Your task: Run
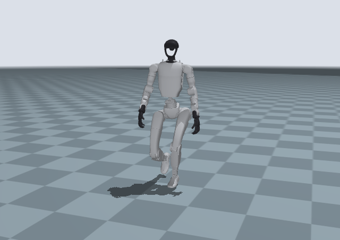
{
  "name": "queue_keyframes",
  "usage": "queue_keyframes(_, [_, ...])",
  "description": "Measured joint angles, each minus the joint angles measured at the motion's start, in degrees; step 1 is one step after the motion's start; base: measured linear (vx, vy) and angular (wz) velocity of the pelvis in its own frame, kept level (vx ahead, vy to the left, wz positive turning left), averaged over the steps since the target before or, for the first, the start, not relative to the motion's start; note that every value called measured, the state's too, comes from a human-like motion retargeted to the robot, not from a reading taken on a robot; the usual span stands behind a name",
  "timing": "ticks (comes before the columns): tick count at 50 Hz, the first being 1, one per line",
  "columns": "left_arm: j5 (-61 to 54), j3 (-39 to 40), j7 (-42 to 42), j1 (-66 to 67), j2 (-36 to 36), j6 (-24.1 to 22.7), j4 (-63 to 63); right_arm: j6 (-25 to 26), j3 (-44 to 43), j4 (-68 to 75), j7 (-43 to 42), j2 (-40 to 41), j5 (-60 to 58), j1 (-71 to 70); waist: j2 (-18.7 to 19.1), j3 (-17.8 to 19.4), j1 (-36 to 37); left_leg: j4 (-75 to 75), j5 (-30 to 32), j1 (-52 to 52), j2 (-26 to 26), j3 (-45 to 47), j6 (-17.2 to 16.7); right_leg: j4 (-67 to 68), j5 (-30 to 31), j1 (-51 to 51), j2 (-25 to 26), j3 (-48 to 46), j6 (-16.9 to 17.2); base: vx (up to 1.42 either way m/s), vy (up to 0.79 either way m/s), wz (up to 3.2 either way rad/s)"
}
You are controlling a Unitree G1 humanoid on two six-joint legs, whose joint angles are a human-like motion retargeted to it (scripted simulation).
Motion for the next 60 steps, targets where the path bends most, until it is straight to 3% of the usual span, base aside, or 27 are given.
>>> queue_keyframes(5, [-2.5, -0.9, 2.4, -8.3, 1.4, -1.5, -9.6, 0.7, -0.8, 11.3, 3.8, 1.4, -1.8, 4.1, 2.5, 1.2, -1.9, -4.4, -5.2, 10.8, -2.4, -7.6, -2.7, -8.4, -7.2, -12.7, -1.3, -2.2, -3.8, 0.77, -0.09, 1.18])
queue_keyframes(13, [-1.9, -4.5, 2.0, -15.5, 1.9, -5.9, -19.5, 0.8, -3.3, 21.9, 7.5, 2.7, -3.6, 9.7, 6.0, 4.3, -1.3, -9.9, -14.4, 30.4, 1.8, -18.2, -7.3, -56.6, 0.8, -10.8, 9.7, -1.7, 3.8, 0.73, -0.15, 0.84])
queue_keyframes(15, [-1.3, -5.0, 1.6, -15.2, 1.5, -6.3, -20.1, 0.7, -3.8, 22.6, 7.5, 2.8, -3.8, 10.9, 6.7, 3.4, -1.2, -7.7, -16.1, 31.6, 2.6, -18.2, -8.3, -59.1, 0.9, -11.9, 11.0, -1.1, 4.4, 0.68, -0.17, 0.89])
queue_keyframes(20, [-0.4, -5.3, 1.6, -11.0, 0.1, -5.2, -17.3, 0.3, -4.4, 22.6, 5.6, 1.4, -3.8, 11.7, 9.9, 2.1, -1.0, 5.2, -14.9, 33.6, 7.3, -18.2, -11.1, -46.3, 0.1, -13.0, 14.1, -2.1, 0.1, 0.68, -0.18, 0.82])
queue_keyframes(24, [1.8, -5.7, 1.7, -7.4, -1.6, -3.0, -10.9, 0.4, -2.9, 20.6, 2.9, -1.1, -3.5, 9.1, 13.7, 1.5, 0.4, 25.0, 1.9, 24.5, 11.8, -15.3, -14.1, -37.0, -6.2, -13.0, 16.0, -5.2, -5.4, 0.59, -0.16, 0.6])
queue_keyframes(27, [3.7, -6.6, 0.8, -5.8, -2.4, -1.5, -6.2, 0.4, -1.6, 17.8, 0.7, -3.2, -3.5, 6.0, 14.3, -0.8, 1.5, 35.3, 8.9, 11.8, 15.3, -11.5, -10.5, -36.7, -9.8, -12.2, 15.4, -7.1, -6.8, 0.54, -0.2, 0.83])
queue_keyframes(30, [4.8, -7.2, 0.1, -4.1, -2.5, -0.9, -2.8, 0.2, -1.1, 14.0, -1.4, -4.8, -2.8, 2.8, 13.4, -2.6, 2.9, 37.6, 7.0, 1.2, 17.6, -8.6, -5.8, -39.2, -12.2, -9.1, 15.0, -8.3, -6.4, 0.54, -0.23, 0.69])
queue_keyframes(32, [4.8, -7.0, 0.1, -2.8, -2.4, -1.0, -1.6, -0.2, -0.9, 10.9, -2.7, -5.3, -1.8, 0.9, 12.6, -2.5, 4.1, 34.4, 4.7, -2.6, 17.9, -7.4, -4.5, -41.3, -13.6, -5.5, 15.3, -8.2, -5.7, 0.57, -0.21, 0.32])
queue_keyframes(35, [4.3, -5.9, 0.2, -0.4, -2.1, -1.4, -0.5, -1.1, -0.5, 6.0, -4.2, -5.7, -0.5, -1.6, 11.3, -1.3, 5.9, 25.2, 2.6, -5.0, 17.5, -6.2, -5.1, -44.1, -16.0, 0.7, 16.2, -6.9, -4.9, 0.6, -0.16, -0.06])
queue_keyframes(42, [4.3, -3.1, -0.3, 4.0, -2.1, -2.7, 1.4, -3.0, 1.5, -3.2, -4.3, -5.1, -0.4, -5.6, 9.9, 2.3, 8.5, -3.7, 4.1, -2.9, 16.9, -6.9, -11.9, -48.9, -21.2, 14.6, 18.3, -1.4, -5.2, 0.62, -0.02, -0.2])
queue_keyframes(45, [4.6, -2.1, -0.7, 4.7, -2.4, -2.7, 2.0, -3.0, 2.1, -4.6, -3.1, -4.5, -1.6, -6.0, 9.4, 2.7, 8.8, -12.0, 4.5, -1.3, 16.7, -6.8, -13.0, -49.0, -23.2, 18.6, 18.1, 0.7, -5.3, 0.59, 0.13, -0.02])
queue_keyframes(50, [4.4, -0.9, -0.2, 5.7, -3.6, -2.3, 2.3, -2.3, 2.5, -2.1, -2.1, -2.7, -3.7, -2.9, 8.1, 1.4, 7.4, -7.1, 7.5, -2.1, 15.1, -4.6, -11.2, -40.3, -26.5, 19.8, 17.2, 6.3, -3.9, 0.56, 0.23, 0.29])
queue_keyframes(55, [2.8, 0.4, 0.2, 4.1, -3.2, -1.4, 1.2, 0.0, 2.0, 7.5, 0.5, -0.8, -6.0, 0.2, 2.9, -0.3, 4.1, -3.7, 8.8, 0.2, 9.1, 0.1, -6.8, -26.7, -20.6, 18.2, 11.3, 8.8, 1.4, 0.52, 0.23, 0.77])
queue_keyframes(60, [2.3, 0.2, 0.5, 1.2, -2.1, -1.2, -3.3, 2.1, 1.9, 16.6, 4.4, 0.3, -6.7, 2.9, 0.4, -2.9, 0.4, -4.3, 5.2, 1.1, 3.1, 0.8, -3.4, -7.2, -8.8, 6.0, 5.2, 7.2, 2.9, 0.47, 0.14, 1.01])
